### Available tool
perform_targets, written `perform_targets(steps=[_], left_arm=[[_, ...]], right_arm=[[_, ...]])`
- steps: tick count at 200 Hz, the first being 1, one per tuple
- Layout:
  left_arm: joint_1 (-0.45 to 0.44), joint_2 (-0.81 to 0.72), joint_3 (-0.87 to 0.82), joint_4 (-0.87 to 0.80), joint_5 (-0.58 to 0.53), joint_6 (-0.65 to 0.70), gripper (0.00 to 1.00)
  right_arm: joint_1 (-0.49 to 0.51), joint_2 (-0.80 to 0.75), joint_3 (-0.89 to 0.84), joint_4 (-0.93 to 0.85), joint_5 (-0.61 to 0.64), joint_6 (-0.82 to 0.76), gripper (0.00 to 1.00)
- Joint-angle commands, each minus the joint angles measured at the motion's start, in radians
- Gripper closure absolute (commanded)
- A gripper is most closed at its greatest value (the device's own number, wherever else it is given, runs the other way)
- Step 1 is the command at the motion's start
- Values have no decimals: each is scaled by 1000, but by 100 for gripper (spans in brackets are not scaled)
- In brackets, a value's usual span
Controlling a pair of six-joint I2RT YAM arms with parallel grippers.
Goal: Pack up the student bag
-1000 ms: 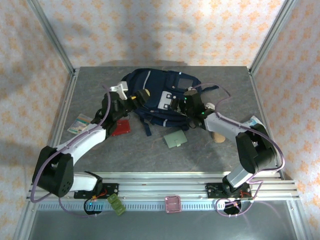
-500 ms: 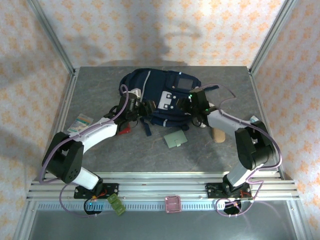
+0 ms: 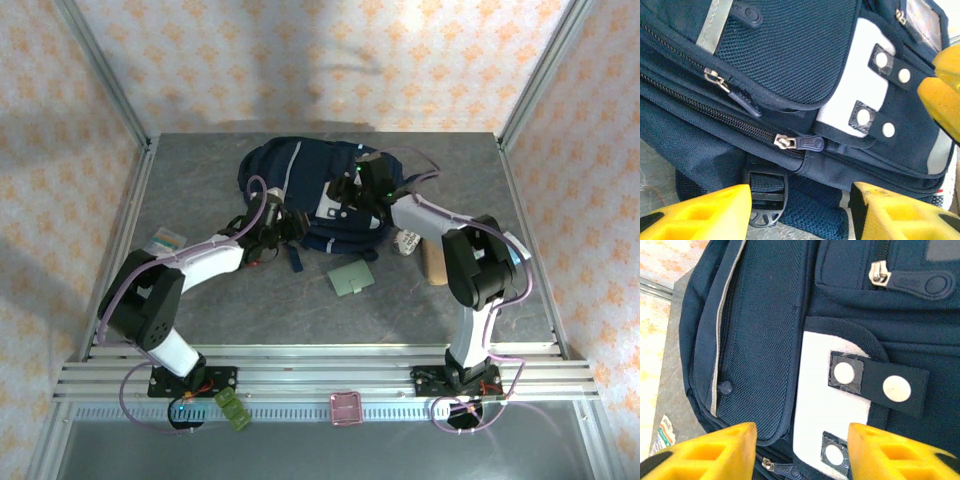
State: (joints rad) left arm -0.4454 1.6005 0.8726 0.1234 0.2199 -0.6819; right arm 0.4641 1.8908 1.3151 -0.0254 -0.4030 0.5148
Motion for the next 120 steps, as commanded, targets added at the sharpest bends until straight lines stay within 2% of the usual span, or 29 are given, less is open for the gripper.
perform_targets(steps=[1,14,27,63,89,120], left_arm=[[-7,15,5,38,-18,-7,46],[-6,32,11,37,-24,-10,48],[-7,54,28,30,-19,-8,58],[-11,88,83,-3,-34,-24,58],[-28,150,209,-151,-105,-7,51],[-43,247,343,-315,-183,-47,42]], right_arm=[[2,22,32,-21,-54,5,57],[12,42,68,-34,-73,2,58],[27,66,108,-55,-89,-20,59],[44,105,148,-104,-39,-29,63],[24,90,85,-82,5,-3,63],[-16,27,-44,-18,75,58,62]])
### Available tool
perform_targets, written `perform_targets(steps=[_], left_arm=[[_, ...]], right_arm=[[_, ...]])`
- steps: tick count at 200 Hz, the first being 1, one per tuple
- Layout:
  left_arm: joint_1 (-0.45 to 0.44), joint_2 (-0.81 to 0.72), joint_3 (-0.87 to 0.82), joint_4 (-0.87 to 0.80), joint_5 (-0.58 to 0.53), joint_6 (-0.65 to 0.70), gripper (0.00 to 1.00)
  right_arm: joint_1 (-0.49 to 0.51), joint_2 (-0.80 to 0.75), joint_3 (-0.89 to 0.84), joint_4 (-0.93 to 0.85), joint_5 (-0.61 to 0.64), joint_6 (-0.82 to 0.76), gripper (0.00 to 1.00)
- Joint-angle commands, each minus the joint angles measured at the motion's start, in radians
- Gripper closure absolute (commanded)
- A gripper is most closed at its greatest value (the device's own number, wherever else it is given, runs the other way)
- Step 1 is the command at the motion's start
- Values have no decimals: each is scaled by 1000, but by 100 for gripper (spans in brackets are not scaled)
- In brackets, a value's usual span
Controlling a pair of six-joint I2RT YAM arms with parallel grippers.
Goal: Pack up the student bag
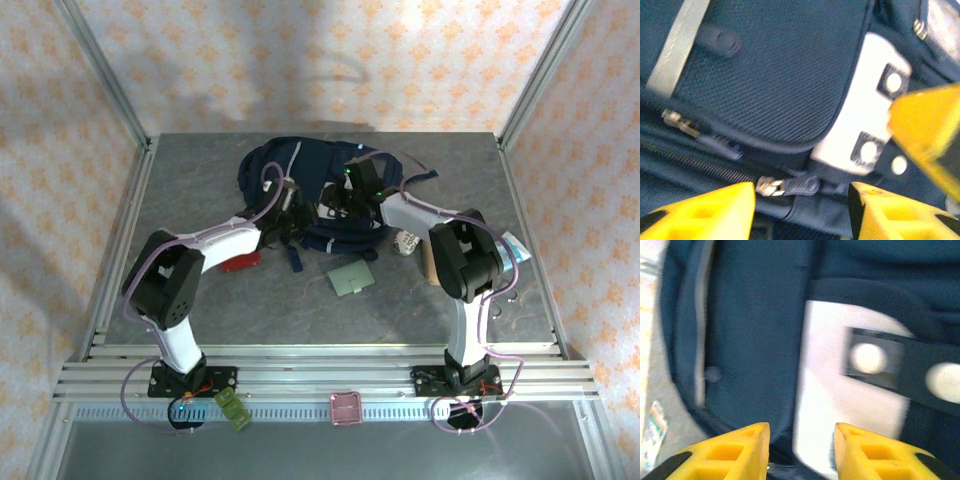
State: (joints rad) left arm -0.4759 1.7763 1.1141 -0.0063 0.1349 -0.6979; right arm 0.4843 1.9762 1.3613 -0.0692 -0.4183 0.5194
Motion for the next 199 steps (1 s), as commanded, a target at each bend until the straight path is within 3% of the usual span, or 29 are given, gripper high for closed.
perform_targets(steps=[1,43,74,120,138,179,199], left_arm=[[-13,75,106,-193,-103,-34,41],[-45,249,273,-391,-196,-95,36],[-53,319,330,-444,-223,-155,39],[-88,338,334,-488,-234,-192,64],[-90,318,304,-494,-241,-202,66],[-92,314,278,-479,-267,-177,43],[-92,363,322,-506,-275,-160,41]], right_arm=[[-39,-62,-94,29,93,57,62],[-103,-134,-242,122,157,130,61],[-105,-127,-299,174,164,176,61],[-103,-90,-330,200,145,200,62],[-104,-97,-332,200,148,197,62],[-104,-96,-335,196,144,194,62],[-104,-102,-344,195,150,196,62]])
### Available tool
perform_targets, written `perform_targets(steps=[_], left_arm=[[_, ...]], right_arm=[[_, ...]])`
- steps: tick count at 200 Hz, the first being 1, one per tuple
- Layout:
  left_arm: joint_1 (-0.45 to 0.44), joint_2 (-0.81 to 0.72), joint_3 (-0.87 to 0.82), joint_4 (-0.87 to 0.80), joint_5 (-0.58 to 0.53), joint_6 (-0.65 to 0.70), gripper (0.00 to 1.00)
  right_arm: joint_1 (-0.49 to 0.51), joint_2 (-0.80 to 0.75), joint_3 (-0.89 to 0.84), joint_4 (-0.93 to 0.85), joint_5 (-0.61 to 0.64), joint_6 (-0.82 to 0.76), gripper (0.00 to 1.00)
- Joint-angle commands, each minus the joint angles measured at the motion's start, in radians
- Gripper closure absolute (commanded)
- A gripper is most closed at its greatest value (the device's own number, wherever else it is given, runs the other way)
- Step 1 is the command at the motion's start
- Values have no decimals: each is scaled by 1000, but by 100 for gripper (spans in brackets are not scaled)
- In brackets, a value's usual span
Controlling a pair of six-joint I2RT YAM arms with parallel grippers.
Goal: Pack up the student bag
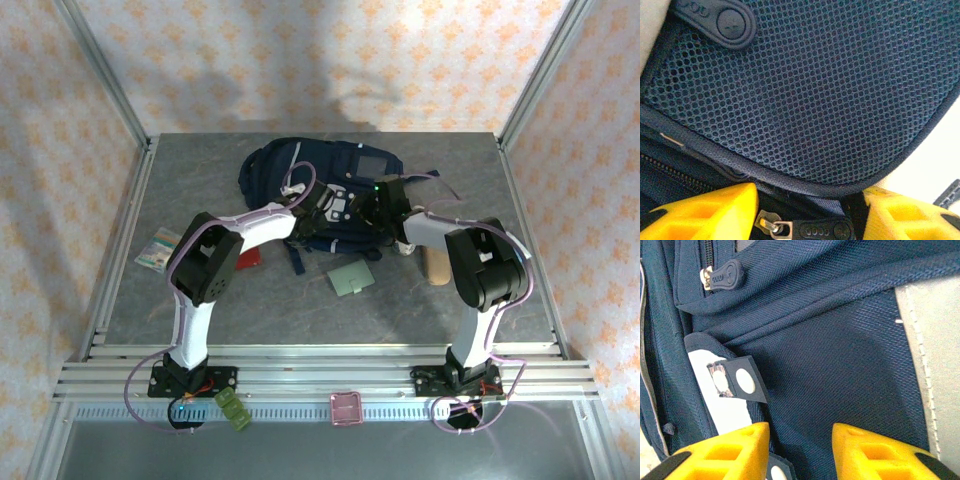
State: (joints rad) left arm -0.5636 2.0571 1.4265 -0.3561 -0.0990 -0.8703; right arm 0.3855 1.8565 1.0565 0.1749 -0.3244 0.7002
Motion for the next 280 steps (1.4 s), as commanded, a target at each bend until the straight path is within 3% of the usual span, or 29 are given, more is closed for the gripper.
perform_targets(steps=[1,6,18,42,59,66,75,100,135,142,174,209,229,280], left_arm=[[-5,85,12,-158,-41,12,41],[-4,98,23,-168,-42,16,45],[-5,121,37,-193,-48,15,63],[-5,135,4,-187,-47,46,57],[-5,122,-31,-183,-39,61,63],[-5,107,-51,-178,-43,62,72],[-3,83,-78,-164,-50,67,93],[5,20,-127,-138,-37,97,100],[15,-34,-124,-147,-67,123,100],[16,-45,-124,-142,-65,123,96],[17,-70,-141,-92,-9,133,93],[24,-56,-155,-71,-3,134,91],[25,-57,-165,-52,11,128,91],[35,-157,-282,114,79,114,93]], right_arm=[[-5,17,-39,-49,57,16,62],[-5,13,-42,-49,61,16,62],[-5,5,-47,-52,71,17,61],[-5,0,-46,-60,79,13,60],[-5,1,-43,-63,84,12,60],[-5,3,-41,-63,83,12,60],[-5,4,-41,-63,83,12,60],[-5,3,-46,-68,97,9,60],[-4,-9,-49,-66,84,2,60],[0,-21,-54,-54,70,-5,60],[50,-75,-21,-94,29,-86,56],[54,-153,-1,-232,148,-119,47],[38,-194,-8,-269,177,-126,47],[108,-142,81,-190,-55,-155,55]])
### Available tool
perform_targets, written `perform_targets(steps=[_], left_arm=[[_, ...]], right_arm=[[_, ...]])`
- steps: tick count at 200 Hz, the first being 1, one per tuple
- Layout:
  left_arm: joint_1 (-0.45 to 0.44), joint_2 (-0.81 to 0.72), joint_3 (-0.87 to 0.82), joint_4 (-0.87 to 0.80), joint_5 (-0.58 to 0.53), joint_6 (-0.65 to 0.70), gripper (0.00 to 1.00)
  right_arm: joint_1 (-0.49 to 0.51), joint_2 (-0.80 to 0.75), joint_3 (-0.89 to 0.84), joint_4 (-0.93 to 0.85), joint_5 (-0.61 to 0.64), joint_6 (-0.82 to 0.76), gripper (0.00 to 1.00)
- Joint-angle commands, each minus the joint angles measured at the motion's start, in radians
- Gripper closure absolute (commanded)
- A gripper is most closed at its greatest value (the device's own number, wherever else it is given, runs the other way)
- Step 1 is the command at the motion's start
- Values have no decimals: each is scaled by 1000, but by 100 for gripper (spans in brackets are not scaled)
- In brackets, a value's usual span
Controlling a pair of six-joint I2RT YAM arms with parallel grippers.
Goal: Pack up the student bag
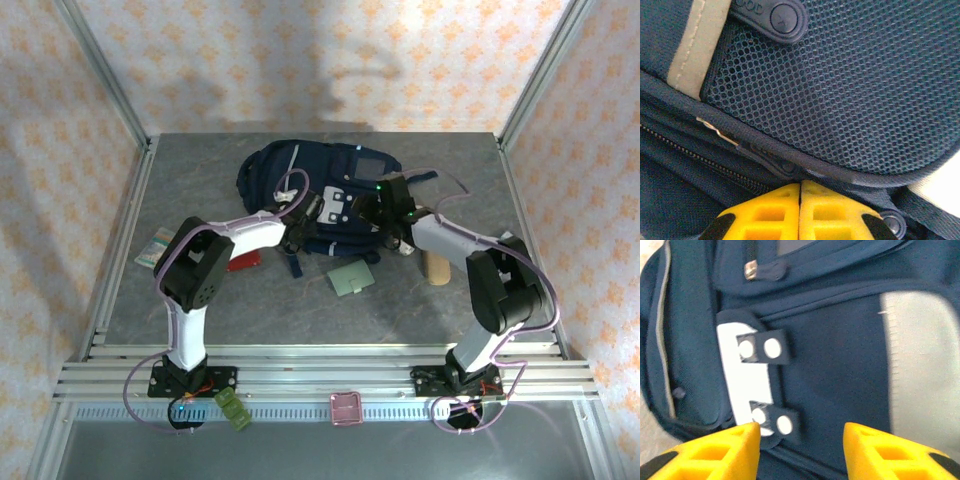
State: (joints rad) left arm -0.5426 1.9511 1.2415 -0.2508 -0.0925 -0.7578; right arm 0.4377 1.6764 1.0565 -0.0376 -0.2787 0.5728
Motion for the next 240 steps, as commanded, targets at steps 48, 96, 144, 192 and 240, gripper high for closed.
perform_targets(steps=[48,96,144,192,240], left_arm=[[46,-155,-257,171,146,-18,97],[67,-174,-292,208,170,-12,99],[82,-185,-316,245,206,-23,100],[99,-202,-353,301,241,-34,100],[106,-218,-368,324,261,-40,100]], right_arm=[[123,270,309,-9,-170,24,51],[142,386,365,-50,-198,107,51],[175,373,318,-141,-176,39,59],[191,339,222,-97,-195,24,67],[192,338,195,15,-299,43,56]])
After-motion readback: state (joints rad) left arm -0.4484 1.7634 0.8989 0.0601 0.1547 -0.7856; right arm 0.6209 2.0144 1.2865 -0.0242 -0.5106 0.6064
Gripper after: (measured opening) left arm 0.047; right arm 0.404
